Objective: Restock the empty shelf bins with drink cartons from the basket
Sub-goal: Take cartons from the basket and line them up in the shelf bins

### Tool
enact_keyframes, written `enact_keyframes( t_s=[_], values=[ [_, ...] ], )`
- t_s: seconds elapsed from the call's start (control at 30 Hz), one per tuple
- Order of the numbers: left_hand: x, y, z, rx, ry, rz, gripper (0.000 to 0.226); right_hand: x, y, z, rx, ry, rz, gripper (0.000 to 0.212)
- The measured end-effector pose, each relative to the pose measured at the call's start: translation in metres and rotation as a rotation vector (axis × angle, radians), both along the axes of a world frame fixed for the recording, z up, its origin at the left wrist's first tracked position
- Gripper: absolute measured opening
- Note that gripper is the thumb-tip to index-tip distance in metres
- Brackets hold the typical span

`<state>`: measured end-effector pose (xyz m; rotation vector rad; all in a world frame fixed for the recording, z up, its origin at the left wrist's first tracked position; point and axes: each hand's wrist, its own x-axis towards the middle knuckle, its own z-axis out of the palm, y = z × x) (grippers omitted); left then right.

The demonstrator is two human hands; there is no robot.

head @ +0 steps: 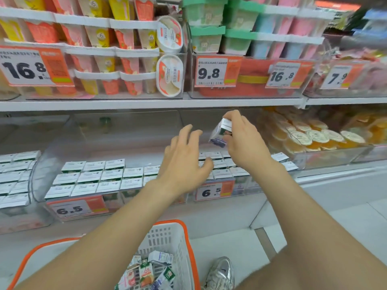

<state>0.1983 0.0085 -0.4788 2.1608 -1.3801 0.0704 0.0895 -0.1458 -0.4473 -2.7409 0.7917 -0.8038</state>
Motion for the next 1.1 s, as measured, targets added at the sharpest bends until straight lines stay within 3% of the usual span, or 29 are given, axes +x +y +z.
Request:
enact_keyframes(
  t_s=[0.1,0.2,0.33,0.57,0.7,0.8,1.0,1.1],
  values=[
    [-0.009,-0.013,-0.005,0.054,-0.284,-0.042,0.057,-0.011,-0.040,0.000,-0.003,-0.008,-0.145,0.050],
    [-0.023,-0.032,-0.002,0.100,-0.400,-0.147,0.050,-0.033,-0.075,-0.009,-0.026,0.027,-0.320,0.048],
    [-0.042,-0.068,-0.002,0.199,-0.280,-0.230,0.046,-0.062,-0.106,-0.025,-0.074,0.098,-0.413,0.051],
    [-0.050,-0.089,-0.037,0.455,-0.150,-0.217,0.076,-0.077,-0.117,-0.029,-0.286,0.351,-0.463,0.054],
    [-0.048,-0.087,-0.041,0.438,-0.176,-0.222,0.079,-0.071,-0.115,-0.031,-0.240,0.552,-0.366,0.063],
    [-0.047,-0.087,-0.043,0.419,-0.163,-0.222,0.077,-0.066,-0.114,-0.034,-0.172,0.682,-0.324,0.052],
    [-0.045,-0.081,-0.038,0.264,-0.034,-0.217,0.080,-0.066,-0.100,-0.034,0.028,0.637,-0.261,0.034],
    [-0.046,-0.068,-0.036,0.187,-0.009,-0.228,0.063,-0.067,-0.086,-0.026,0.051,0.551,-0.251,0.015]
  ],
)
